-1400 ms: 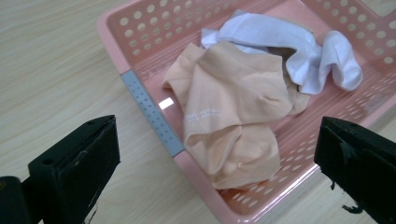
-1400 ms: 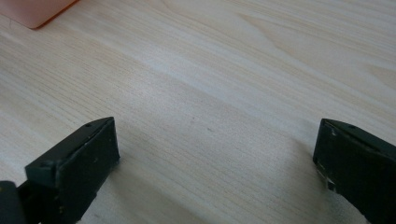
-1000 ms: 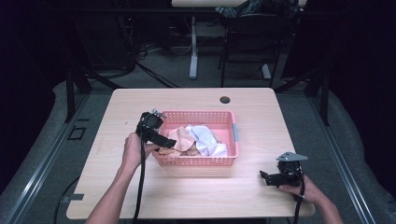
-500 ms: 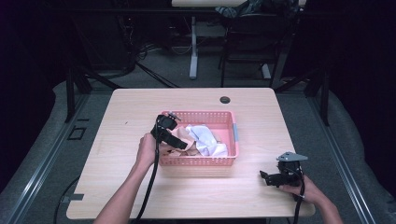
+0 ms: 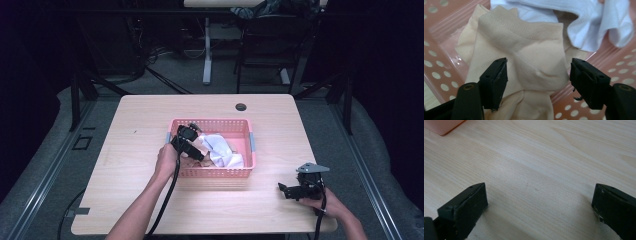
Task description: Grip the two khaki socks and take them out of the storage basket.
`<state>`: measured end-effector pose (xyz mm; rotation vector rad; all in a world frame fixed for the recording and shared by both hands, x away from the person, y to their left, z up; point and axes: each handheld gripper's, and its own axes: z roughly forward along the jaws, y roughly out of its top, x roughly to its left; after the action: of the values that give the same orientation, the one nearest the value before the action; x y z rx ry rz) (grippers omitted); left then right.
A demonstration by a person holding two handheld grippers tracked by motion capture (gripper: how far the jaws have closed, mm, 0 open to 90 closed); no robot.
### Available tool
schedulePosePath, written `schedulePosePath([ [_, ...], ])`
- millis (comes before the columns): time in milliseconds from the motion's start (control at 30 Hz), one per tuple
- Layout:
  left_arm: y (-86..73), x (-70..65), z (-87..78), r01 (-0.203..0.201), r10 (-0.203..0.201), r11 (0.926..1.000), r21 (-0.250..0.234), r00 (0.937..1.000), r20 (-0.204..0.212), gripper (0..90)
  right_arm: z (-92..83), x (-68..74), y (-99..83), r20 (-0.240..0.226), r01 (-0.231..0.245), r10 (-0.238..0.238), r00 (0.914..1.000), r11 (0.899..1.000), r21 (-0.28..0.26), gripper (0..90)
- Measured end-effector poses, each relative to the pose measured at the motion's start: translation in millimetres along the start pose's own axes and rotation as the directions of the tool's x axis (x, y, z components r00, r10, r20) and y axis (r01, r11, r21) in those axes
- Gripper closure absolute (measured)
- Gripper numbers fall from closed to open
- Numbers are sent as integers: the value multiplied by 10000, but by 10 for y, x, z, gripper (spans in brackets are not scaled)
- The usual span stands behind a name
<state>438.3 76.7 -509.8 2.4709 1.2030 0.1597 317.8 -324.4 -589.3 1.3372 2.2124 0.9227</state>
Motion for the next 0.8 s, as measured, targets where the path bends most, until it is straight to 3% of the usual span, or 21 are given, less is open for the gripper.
schedulePosePath([
  [167, 19, 5, 31, 35, -29, 9998, 178, 9994, -347, 442, 1, 0, 0, -7, -4, 4, 10000, 10000, -5, 0],
  [367, 8, 56, -9, 157, -160, 9998, -79, 9988, -473, 542, 1, -1, 0, -2, -1, 1, 10000, 10000, -1, 0],
  [733, -25, 171, -56, 218, -211, 9996, 176, 9989, -422, 664, 0, 0, 0, -3, -3, 3, 10000, 10000, -2, 0],
  [800, -33, 171, -62, 143, -137, 9996, 228, 9996, -259, 693, 1, 0, 0, -7, -3, 3, 10000, 10000, -5, 0],
])
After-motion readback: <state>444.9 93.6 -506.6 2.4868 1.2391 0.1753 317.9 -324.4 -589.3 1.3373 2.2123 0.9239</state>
